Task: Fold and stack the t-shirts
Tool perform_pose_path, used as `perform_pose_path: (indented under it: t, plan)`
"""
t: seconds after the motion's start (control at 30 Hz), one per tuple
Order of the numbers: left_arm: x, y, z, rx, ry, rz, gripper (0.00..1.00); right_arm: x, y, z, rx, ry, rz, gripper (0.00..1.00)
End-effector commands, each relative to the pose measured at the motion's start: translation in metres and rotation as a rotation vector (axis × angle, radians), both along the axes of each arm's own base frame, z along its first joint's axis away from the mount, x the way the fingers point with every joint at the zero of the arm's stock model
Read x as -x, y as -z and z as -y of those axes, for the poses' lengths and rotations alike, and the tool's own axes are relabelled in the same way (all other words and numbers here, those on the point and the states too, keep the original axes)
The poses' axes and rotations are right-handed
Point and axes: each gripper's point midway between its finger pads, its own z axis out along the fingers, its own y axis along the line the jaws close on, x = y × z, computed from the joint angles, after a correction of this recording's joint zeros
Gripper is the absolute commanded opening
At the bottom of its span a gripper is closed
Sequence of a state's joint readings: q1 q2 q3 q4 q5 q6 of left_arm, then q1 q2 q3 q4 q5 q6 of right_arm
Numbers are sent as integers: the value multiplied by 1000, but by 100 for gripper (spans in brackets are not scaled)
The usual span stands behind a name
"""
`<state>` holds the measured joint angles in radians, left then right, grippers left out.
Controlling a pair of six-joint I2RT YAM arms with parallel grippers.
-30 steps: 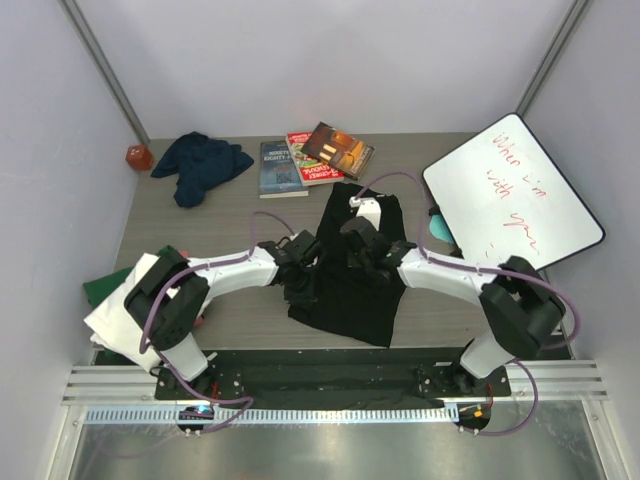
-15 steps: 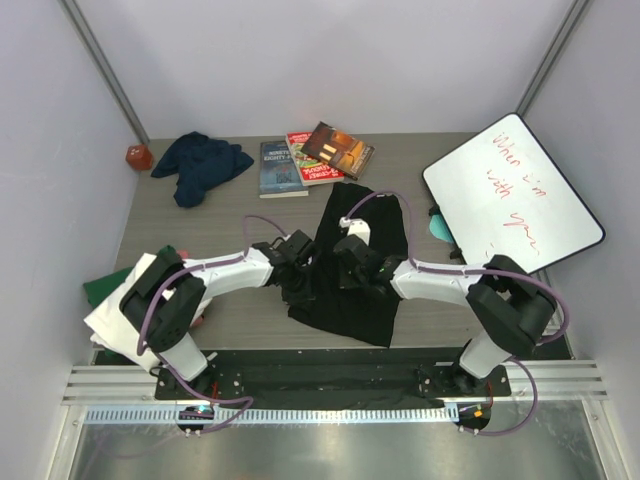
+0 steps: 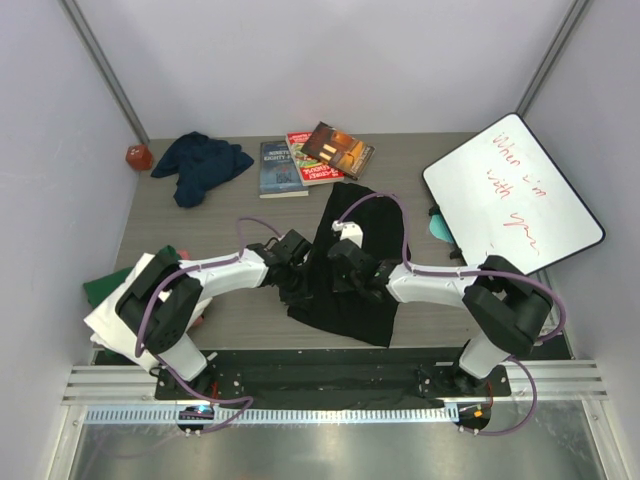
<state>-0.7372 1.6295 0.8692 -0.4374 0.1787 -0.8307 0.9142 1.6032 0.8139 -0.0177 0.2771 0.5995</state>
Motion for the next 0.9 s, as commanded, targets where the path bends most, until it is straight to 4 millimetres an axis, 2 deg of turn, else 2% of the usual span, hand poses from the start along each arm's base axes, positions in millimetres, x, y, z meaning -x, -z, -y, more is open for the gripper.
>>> perform_pose_path:
  t: [0.0,0.3,0.43,0.6,0.87]
  plan:
    - [-3,31,-30,-152,-20,9,0,-8,-27,-14,-48,-3,50,1]
    - [-4,31,-31,-157,-19,12,0,12,-18,-27,-54,-40,8,1]
    - [-3,33,-32,-157,-20,10,0,18,-2,-22,-21,-25,-5,1]
    - [-3,32,-31,-154,-18,12,0,12,13,-13,32,8,13,1]
    - [-3,31,-34,-159,-16,13,0,-11,12,-4,95,74,79,1]
